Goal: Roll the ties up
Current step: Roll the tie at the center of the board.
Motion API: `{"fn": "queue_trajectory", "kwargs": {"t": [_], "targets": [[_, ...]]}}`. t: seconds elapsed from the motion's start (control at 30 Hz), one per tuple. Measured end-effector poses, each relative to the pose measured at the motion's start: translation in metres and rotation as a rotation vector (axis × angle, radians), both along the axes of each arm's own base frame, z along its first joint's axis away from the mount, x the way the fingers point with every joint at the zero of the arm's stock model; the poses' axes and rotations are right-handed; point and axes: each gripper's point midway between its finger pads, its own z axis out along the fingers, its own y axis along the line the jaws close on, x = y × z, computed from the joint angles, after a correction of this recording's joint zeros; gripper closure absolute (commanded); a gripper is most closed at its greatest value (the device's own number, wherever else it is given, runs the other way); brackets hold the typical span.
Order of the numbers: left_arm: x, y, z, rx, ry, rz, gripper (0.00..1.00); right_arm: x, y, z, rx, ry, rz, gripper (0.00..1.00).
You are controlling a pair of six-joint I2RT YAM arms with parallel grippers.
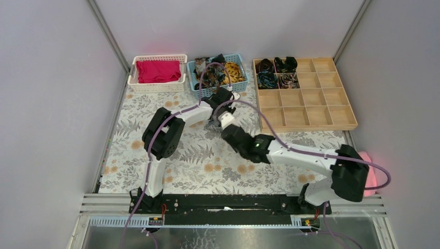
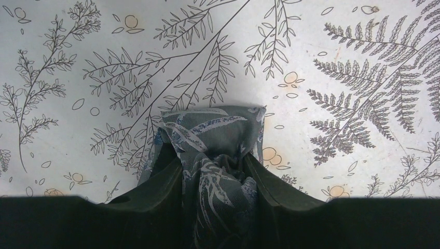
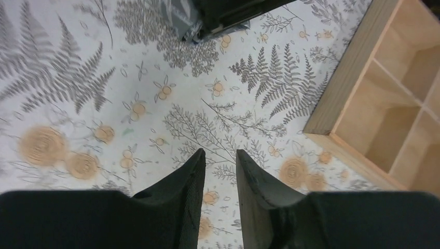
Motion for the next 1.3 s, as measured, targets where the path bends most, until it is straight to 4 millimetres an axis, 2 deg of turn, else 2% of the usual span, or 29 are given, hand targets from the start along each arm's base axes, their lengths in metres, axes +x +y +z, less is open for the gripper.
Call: {"fn": "queue_trajectory", "kwargs": {"t": [0.07,0.13,0.17,0.3,0.33,0.43,0.5,0.7,0.9,1.13,1.3], "targets": [[0.000,0.000,-0.001,0.002,0.004,0.000,0.87,-0.008,0.001,-0.008,-0.146,-0.069,0.039,0.62],[-0.001,0.001,-0.002,0.004,0.006,-0.001,0.87,-0.012,0.003,-0.021,-0.280,-0.107,0.073,0.43],[-0.001,0.001,-0.002,0.004,0.007,-0.001,0.87,-0.013,0.004,-0.027,-0.348,-0.125,0.088,0.39],[-0.001,0.000,-0.002,0.007,0.011,0.000,0.88,-0.017,0.009,-0.054,-0.627,-0.191,0.160,0.35],[-0.001,0.001,-0.003,0.009,0.014,0.000,0.88,-0.019,0.013,-0.060,-0.677,-0.203,0.183,0.32],[-0.002,0.001,-0.003,0.012,0.018,0.000,0.88,-0.023,0.029,-0.071,-0.782,-0.235,0.258,0.10],[-0.001,0.001,-0.003,0.013,0.019,0.000,0.88,-0.022,0.042,-0.072,-0.818,-0.260,0.287,0.07],[-0.002,0.001,-0.003,0.013,0.020,0.000,0.88,-0.003,0.081,-0.062,-0.909,-0.389,0.348,0.09],[-0.002,0.001,-0.003,0.014,0.020,0.000,0.88,0.015,0.105,-0.082,-0.985,-0.434,0.392,0.10],[-0.002,0.001,-0.003,0.013,0.021,-0.001,0.89,0.061,0.103,-0.086,-1.080,-0.475,0.287,0.11],[-0.002,0.001,-0.003,0.013,0.020,-0.001,0.89,0.085,0.098,-0.087,-1.087,-0.470,0.226,0.24]]}}
